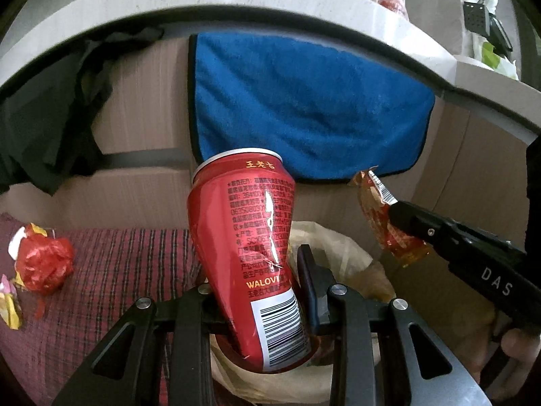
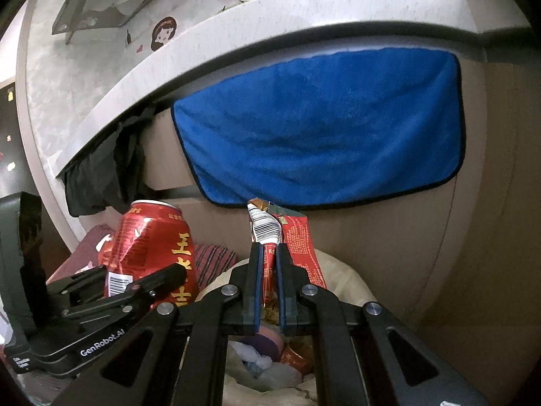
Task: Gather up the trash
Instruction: 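Carry the can and red wrapper in both grippers over the bin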
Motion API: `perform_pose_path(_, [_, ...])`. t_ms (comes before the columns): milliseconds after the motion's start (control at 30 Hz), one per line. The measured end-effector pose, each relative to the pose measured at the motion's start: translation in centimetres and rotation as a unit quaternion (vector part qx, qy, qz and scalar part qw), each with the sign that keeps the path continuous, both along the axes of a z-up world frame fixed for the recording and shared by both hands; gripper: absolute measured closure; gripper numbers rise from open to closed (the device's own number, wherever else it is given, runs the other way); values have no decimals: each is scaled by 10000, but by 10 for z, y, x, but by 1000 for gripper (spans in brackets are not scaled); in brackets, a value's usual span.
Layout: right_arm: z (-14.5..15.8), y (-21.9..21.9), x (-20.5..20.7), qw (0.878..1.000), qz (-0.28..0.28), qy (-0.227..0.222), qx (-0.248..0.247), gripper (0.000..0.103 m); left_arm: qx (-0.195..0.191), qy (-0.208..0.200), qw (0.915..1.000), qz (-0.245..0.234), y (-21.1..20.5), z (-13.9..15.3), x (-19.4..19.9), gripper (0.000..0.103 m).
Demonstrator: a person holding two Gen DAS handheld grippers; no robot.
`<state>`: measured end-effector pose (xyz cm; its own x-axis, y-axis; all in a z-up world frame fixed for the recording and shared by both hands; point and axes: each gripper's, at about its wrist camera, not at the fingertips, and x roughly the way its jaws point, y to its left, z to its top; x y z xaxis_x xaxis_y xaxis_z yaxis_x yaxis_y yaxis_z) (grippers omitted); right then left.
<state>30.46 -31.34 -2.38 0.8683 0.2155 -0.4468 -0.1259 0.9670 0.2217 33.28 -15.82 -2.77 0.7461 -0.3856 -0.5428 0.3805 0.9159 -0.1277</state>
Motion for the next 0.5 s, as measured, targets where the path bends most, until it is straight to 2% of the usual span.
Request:
perform_pose_path(367, [-19,8,12,9997,29,255,-57,96,-189,243,9995,-88,4,-12,14,72])
perform_pose_path(433, [-22,9,14,9995,41,306,-77,91,-290,360,9988,-185,6,-16,17,72])
perform_pose_path(467, [-24,10,15,9994,80,322,-76,90,-350,443,9980,-293,6,-19,20,70])
perform_pose_path(500, [-26,11,16,9993,97,353,-106,89,-388,529,9971,-376,6,-21,22,64])
